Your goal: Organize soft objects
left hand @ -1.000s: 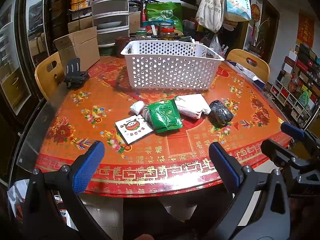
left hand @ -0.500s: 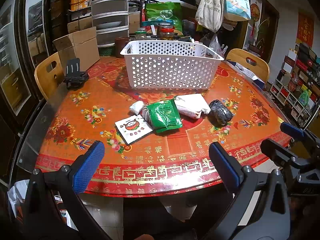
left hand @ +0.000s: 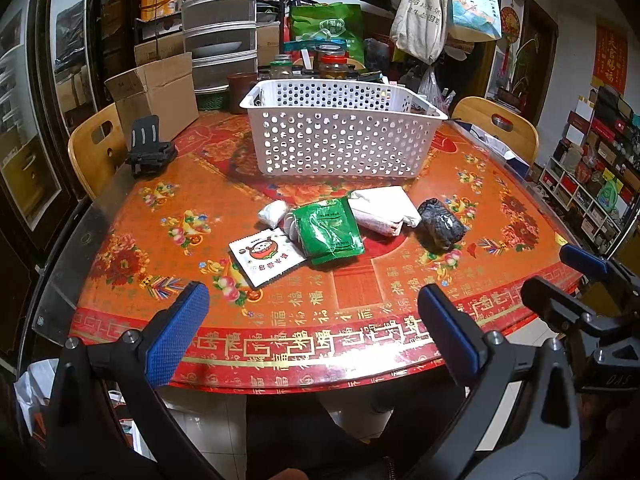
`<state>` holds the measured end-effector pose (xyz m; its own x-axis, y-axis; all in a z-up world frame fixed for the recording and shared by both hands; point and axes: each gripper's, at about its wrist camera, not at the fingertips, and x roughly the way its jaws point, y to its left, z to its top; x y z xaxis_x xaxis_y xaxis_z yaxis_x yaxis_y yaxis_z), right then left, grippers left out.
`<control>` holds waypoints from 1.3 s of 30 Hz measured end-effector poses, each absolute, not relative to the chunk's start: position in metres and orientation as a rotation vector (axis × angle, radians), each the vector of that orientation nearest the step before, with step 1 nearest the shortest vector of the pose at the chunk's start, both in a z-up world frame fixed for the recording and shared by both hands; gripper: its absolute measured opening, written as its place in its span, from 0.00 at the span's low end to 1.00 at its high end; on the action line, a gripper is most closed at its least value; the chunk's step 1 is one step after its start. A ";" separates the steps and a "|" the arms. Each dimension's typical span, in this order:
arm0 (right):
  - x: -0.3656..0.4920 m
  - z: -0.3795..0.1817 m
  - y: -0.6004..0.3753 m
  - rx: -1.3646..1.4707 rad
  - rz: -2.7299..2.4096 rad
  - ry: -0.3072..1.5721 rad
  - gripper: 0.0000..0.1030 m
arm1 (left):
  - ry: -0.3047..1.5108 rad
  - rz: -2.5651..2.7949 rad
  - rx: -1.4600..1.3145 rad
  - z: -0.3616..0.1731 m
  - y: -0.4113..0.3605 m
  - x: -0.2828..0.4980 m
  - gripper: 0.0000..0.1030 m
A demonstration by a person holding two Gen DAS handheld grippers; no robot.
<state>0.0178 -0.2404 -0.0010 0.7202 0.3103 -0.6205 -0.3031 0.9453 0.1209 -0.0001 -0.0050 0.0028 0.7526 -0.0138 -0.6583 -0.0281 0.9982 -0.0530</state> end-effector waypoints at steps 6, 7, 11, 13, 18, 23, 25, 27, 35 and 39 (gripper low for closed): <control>0.017 -0.003 -0.238 0.016 0.343 0.692 1.00 | 0.719 0.027 -0.041 -0.004 -0.009 0.000 1.00; 0.017 -0.003 -0.238 0.020 0.346 0.690 1.00 | 0.720 0.028 -0.040 -0.006 -0.008 0.002 1.00; 0.019 -0.007 -0.238 0.054 0.389 0.652 1.00 | 0.712 0.005 -0.065 -0.012 0.000 0.007 1.00; 0.022 -0.009 -0.241 0.071 0.394 0.607 1.00 | 0.686 -0.021 -0.087 -0.016 0.006 0.009 1.00; 0.046 -0.033 -0.245 0.049 0.325 0.601 1.00 | 0.750 0.008 -0.078 -0.042 0.024 0.038 1.00; 0.092 -0.068 -0.256 0.136 0.324 0.764 1.00 | 0.806 -0.017 -0.142 -0.073 0.059 0.059 1.00; 0.103 -0.076 -0.253 0.110 0.318 0.779 0.97 | 0.813 -0.002 -0.147 -0.081 0.070 0.066 1.00; 0.110 -0.079 -0.248 0.082 0.329 0.778 0.93 | 0.815 0.012 -0.131 -0.087 0.075 0.072 1.00; 0.131 -0.085 -0.238 0.061 0.364 0.783 0.86 | 0.841 -0.019 -0.057 -0.106 0.063 0.102 0.96; 0.140 -0.087 -0.236 0.049 0.370 0.790 0.79 | 0.844 -0.017 -0.033 -0.108 0.057 0.115 0.96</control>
